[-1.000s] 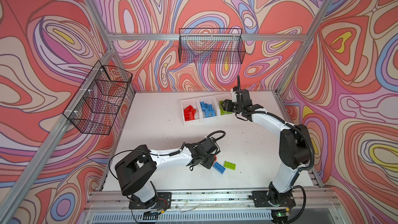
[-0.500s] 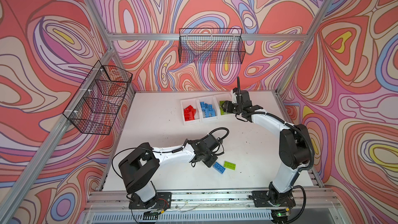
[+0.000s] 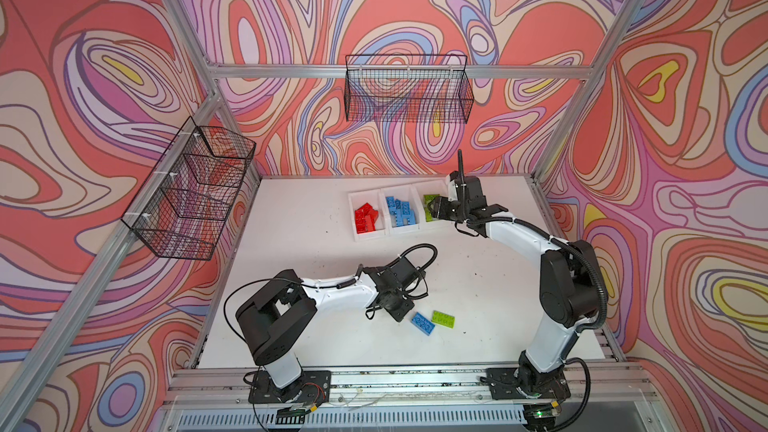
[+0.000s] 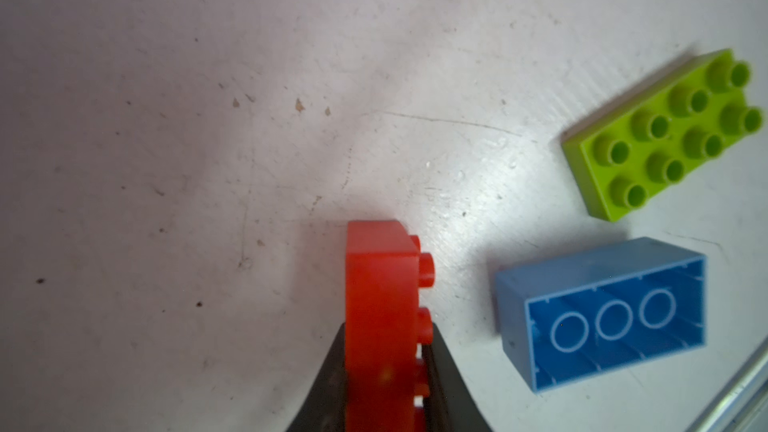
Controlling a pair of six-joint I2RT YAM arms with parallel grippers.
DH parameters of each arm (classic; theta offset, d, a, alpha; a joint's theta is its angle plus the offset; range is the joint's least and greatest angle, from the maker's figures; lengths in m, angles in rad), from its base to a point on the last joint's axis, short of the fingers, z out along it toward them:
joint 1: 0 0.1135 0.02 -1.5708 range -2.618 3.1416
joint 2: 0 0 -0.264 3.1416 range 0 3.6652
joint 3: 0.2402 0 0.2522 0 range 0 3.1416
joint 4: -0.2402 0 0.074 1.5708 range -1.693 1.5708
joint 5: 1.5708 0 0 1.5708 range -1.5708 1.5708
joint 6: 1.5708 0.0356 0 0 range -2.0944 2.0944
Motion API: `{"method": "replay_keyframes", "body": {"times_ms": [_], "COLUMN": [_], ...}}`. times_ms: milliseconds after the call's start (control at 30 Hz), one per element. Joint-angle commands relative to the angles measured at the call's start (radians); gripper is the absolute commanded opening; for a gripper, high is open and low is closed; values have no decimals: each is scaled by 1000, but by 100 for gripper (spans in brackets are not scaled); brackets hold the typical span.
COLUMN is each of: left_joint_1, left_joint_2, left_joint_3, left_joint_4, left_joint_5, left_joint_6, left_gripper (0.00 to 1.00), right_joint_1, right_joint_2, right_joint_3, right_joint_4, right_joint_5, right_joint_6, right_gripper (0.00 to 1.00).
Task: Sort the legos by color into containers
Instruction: 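Drop the red brick in the red bin while the right gripper descends to the pile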
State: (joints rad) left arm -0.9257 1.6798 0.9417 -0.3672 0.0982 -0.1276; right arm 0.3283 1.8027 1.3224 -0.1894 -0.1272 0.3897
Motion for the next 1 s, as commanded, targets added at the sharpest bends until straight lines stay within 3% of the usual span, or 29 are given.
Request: {"method": "replay_keyframes", "body": {"times_ms": [0, 167, 333, 600, 800, 867, 967], "left_joint_1": [40, 139, 298, 520, 554, 564, 569], "left_joint_2": [-67, -150, -141, 115, 340, 398, 435], "left_joint_3": [5, 11, 110, 450, 697, 775, 881], "left_joint_4": [-9, 19, 43, 24, -46, -93, -189], "left_joint_5": [-27, -18, -36, -23, -10, 9, 11], "left_joint_6": [14, 14, 13, -65, -73, -82, -72], "left_gripper": [19, 15, 16, 19, 23, 30, 57], "right_joint_1": [-3, -3, -3, 17, 61, 78, 130], "right_joint_2": [-36, -67, -97, -176, -242, -262, -276], "right_joint_3": [-22, -61, -108, -219, -300, -322, -337], "right_joint_4": [-15, -27, -69, -160, -220, -244, -303], "right_joint_5": [11, -6, -54, -123, -126, -132, -130], "right_joint_6": [-5, -10, -39, -103, -132, -142, -167], "right_gripper": [60, 57, 57, 56, 56, 57, 62]}}
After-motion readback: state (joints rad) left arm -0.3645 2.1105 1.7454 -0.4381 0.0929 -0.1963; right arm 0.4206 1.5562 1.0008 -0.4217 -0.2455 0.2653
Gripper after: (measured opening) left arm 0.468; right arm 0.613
